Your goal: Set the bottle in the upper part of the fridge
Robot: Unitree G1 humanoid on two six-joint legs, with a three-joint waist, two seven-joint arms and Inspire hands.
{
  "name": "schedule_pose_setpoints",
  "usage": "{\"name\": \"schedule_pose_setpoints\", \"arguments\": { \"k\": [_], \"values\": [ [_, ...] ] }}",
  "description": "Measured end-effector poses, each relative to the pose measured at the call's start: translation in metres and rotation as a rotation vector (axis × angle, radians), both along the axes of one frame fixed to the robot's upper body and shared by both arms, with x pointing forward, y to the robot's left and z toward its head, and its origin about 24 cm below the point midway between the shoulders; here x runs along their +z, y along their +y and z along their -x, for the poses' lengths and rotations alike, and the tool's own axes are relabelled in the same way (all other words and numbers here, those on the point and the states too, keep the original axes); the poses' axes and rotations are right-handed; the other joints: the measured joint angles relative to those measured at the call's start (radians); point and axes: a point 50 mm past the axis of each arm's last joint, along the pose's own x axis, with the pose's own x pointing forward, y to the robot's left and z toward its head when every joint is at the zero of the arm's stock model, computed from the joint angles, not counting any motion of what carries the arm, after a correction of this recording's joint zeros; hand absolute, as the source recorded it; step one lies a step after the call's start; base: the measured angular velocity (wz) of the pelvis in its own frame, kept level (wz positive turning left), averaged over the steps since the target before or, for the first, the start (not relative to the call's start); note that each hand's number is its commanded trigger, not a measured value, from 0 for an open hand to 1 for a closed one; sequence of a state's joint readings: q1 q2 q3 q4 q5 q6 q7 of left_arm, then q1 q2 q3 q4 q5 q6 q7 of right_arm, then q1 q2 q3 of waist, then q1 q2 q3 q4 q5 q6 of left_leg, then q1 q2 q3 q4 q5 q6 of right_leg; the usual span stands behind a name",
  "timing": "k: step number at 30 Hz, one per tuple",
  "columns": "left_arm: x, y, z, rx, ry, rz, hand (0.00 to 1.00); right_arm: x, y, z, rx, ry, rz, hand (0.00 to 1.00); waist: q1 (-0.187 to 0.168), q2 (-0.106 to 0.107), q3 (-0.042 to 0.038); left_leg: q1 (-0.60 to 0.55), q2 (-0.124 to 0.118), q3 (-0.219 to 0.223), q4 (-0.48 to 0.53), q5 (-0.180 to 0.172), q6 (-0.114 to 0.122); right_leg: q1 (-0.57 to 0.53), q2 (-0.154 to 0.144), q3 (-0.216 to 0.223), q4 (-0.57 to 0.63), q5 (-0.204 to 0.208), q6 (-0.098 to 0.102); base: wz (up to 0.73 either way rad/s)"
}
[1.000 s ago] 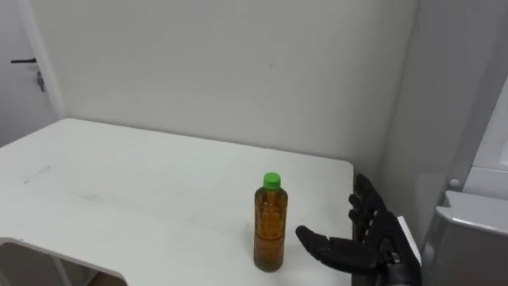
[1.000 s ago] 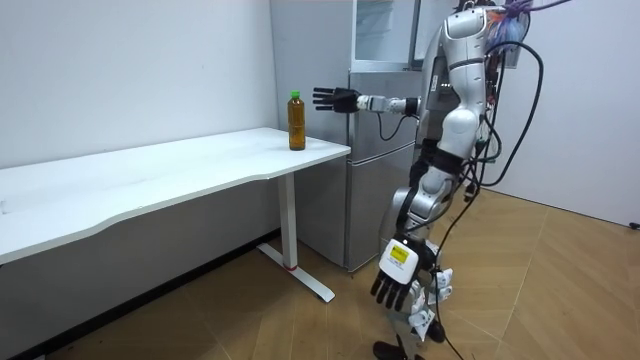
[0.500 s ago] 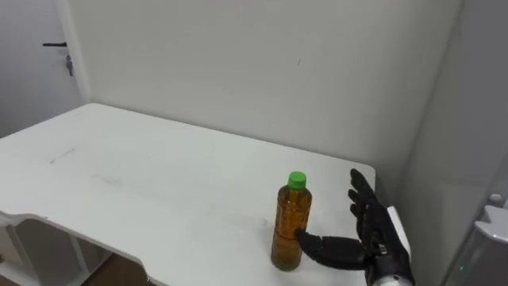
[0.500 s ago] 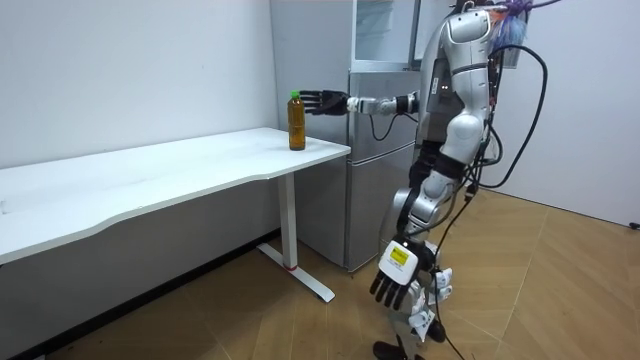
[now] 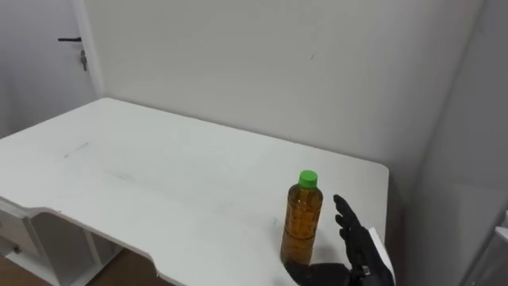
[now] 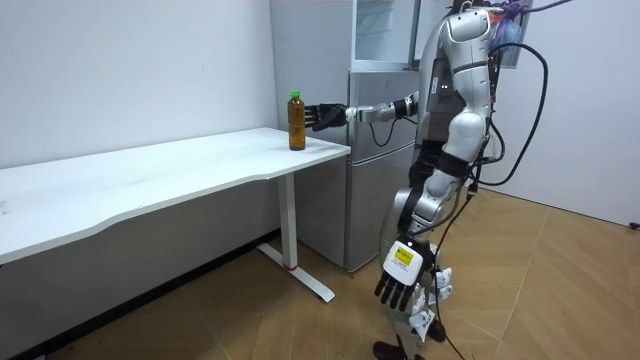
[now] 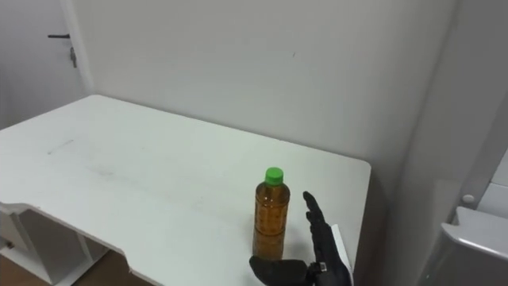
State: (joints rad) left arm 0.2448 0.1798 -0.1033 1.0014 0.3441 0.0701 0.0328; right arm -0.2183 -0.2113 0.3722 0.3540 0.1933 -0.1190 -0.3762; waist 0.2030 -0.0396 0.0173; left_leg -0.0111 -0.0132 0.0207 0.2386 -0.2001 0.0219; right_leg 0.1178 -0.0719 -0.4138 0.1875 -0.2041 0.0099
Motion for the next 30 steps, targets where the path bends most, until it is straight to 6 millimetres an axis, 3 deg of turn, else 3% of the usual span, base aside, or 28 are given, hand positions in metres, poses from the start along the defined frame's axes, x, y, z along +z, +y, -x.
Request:
{"name": "schedule_pose_setpoints", "arguments": {
  "k": [8, 18, 25, 30],
  "values": [
    [0.000, 0.000, -0.001, 0.003, 0.001, -0.001, 0.00, -0.004, -0.003, 0.000, -0.004, 0.012, 0.039, 0.00, 0.001, 0.003, -0.0027, 0.000, 0.000, 0.000, 0.008, 0.001, 0.001, 0.001, -0.001, -0.004, 0.000, 0.000, 0.000, 0.00],
    [0.002, 0.000, 0.002, 0.003, -0.004, -0.002, 0.00, -0.009, -0.014, -0.005, -0.066, 0.076, -0.036, 0.00, 0.002, 0.012, -0.0033, -0.020, -0.001, -0.002, 0.015, 0.003, 0.004, -0.022, -0.013, -0.004, 0.021, -0.001, 0.001, 0.00],
    [0.003, 0.003, -0.005, -0.004, -0.005, 0.004, 0.00, -0.014, -0.021, -0.015, -0.110, 0.119, -0.017, 0.00, 0.020, -0.002, -0.0021, -0.054, -0.005, 0.000, 0.035, 0.008, 0.012, -0.039, -0.018, -0.030, 0.035, -0.001, 0.002, 0.09],
    [0.004, 0.005, -0.014, 0.022, -0.031, 0.009, 0.00, -0.008, -0.021, -0.024, -0.122, 0.108, -0.042, 0.00, 0.029, -0.013, -0.0033, -0.094, -0.004, -0.001, 0.057, 0.011, 0.014, -0.065, -0.018, -0.035, 0.040, 0.000, 0.002, 0.13]
  ]
}}
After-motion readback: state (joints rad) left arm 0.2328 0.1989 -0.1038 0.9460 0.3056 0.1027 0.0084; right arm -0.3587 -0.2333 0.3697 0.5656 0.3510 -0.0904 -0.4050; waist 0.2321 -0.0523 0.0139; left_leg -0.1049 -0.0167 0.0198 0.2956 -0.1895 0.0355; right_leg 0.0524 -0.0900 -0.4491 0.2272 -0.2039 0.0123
